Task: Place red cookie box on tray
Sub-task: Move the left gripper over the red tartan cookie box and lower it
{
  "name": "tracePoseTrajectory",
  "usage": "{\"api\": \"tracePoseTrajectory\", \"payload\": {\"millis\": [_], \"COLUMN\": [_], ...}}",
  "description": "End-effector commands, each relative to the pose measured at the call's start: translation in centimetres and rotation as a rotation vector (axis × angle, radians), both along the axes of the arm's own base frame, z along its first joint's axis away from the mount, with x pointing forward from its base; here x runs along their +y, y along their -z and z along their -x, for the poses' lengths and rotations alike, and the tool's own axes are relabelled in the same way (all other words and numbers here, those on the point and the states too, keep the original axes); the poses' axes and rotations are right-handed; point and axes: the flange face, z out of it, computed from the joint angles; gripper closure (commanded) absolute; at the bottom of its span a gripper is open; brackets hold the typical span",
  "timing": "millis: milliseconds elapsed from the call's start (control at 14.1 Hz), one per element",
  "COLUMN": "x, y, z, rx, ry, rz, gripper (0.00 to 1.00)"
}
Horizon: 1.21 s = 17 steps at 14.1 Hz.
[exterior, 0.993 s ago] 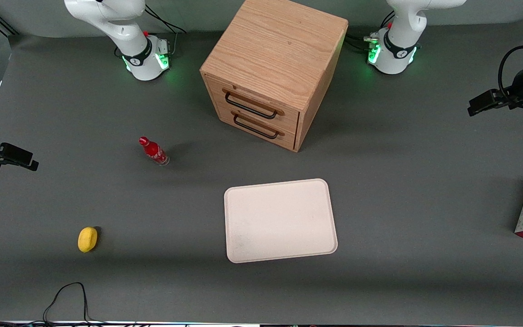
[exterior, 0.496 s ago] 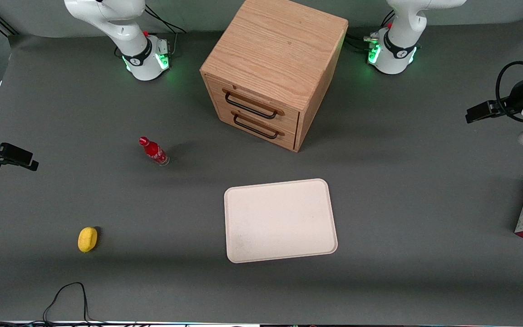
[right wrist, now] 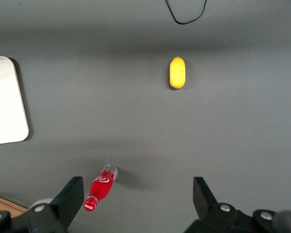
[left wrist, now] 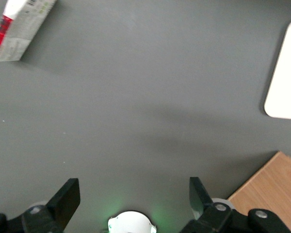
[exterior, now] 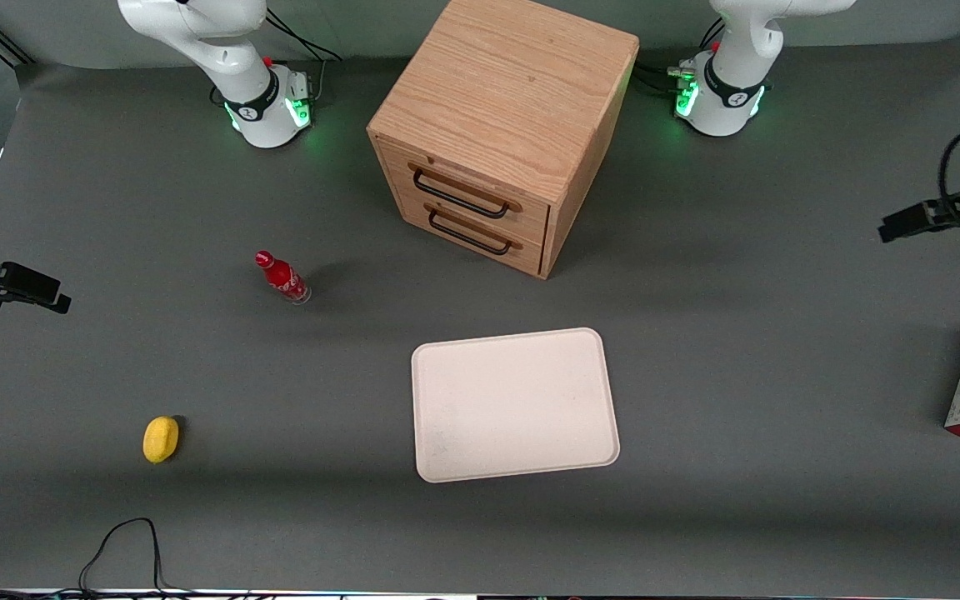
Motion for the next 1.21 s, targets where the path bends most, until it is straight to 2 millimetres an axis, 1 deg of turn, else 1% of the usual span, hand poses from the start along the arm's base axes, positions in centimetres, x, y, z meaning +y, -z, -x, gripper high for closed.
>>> {"api": "tracePoseTrajectory", "payload": {"millis": [0, 142, 284, 355, 426, 496, 567, 638, 709, 780, 851, 993, 1064, 1135], "x": [6.0, 11.5, 17.3, 19.8, 21.8, 23.3, 25.5, 26.7, 27.4, 28.2, 28.6, 28.8, 29.3, 30.3], "y": [-0.1, 0.5, 0.7, 1.2, 1.8, 2.3, 2.6, 3.1, 3.8, 4.3, 4.8, 7.6, 9.2, 11.2], "z": [-1.5, -1.7, -1.8, -1.7, -2.0, -2.5, -2.9, -3.6, -4.1, -4.2, -4.1, -4.1, -4.3, -4.2], "rx": [0.012, 0.01, -0.005, -0.005, -0.001, 0.0, -0.006, -0.007, -0.002, -0.007, -0.002, 0.028, 0.023, 0.016], "ry": [0.008, 0.056, 0.132, 0.177, 0.229, 0.287, 0.342, 0.402, 0.455, 0.477, 0.483, 0.487, 0.489, 0.486], "rz": [0.019, 0.043, 0.057, 0.063, 0.054, 0.044, 0.035, 0.027, 0.025, 0.024, 0.031, 0.057, 0.048, 0.038], "gripper": [0.0, 0.0, 0.0, 0.0, 0.0, 0.0, 0.0, 0.0, 0.0, 0.0, 0.0, 0.0, 0.0, 0.0]}}
